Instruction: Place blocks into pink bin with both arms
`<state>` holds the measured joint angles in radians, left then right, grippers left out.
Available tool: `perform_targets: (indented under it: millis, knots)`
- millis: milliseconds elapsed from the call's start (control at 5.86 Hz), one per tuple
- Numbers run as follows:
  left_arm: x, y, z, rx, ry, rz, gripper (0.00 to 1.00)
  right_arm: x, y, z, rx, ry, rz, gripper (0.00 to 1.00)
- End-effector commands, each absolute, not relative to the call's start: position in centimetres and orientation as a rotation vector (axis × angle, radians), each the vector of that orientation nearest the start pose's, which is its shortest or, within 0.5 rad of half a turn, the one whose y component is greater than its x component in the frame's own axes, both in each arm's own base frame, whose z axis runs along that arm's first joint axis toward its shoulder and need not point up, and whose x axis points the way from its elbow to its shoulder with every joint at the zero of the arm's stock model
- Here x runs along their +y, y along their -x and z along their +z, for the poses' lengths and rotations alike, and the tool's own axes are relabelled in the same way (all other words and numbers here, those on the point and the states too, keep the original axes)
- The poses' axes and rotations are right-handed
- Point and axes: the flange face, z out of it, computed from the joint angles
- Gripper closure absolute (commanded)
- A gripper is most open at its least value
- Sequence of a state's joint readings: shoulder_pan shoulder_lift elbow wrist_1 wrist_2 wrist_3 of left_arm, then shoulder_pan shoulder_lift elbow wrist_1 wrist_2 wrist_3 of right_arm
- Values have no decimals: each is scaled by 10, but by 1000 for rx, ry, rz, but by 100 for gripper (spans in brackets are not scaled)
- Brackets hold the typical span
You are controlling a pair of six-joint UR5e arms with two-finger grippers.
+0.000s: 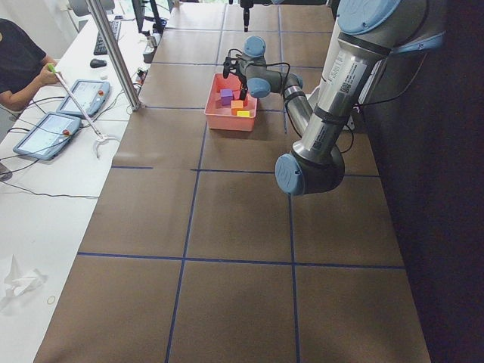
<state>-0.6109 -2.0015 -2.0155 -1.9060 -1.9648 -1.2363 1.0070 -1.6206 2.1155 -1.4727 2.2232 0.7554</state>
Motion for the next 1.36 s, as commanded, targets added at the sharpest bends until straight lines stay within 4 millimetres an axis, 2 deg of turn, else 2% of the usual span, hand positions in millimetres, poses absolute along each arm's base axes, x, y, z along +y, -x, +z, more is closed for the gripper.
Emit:
perform_targets:
  millis: [0, 341, 512, 682, 853, 1023, 1194]
  knots:
    - [-392, -312, 247, 1166, -206, 35, 0, -419, 125, 450, -797, -116, -86, 0]
    - [-406, -195, 379, 990, -269, 251, 0, -421, 64, 510, -774, -114, -129, 0]
    - [-409, -137, 430, 916, -284, 290, 0, -424, 32, 547, -782, -112, -158, 0]
    - [-404, -85, 472, 856, -225, 261, 0, -418, 3, 583, -766, -111, -176, 0]
    - [-407, -17, 516, 775, -207, 283, 0, -416, -18, 606, -757, -105, -164, 0]
    - [-414, 48, 551, 726, -176, 330, 0, -415, -31, 616, -756, -104, -149, 0]
    - [-413, 71, 571, 733, -119, 299, 0, -410, -45, 621, -758, -61, -115, 0]
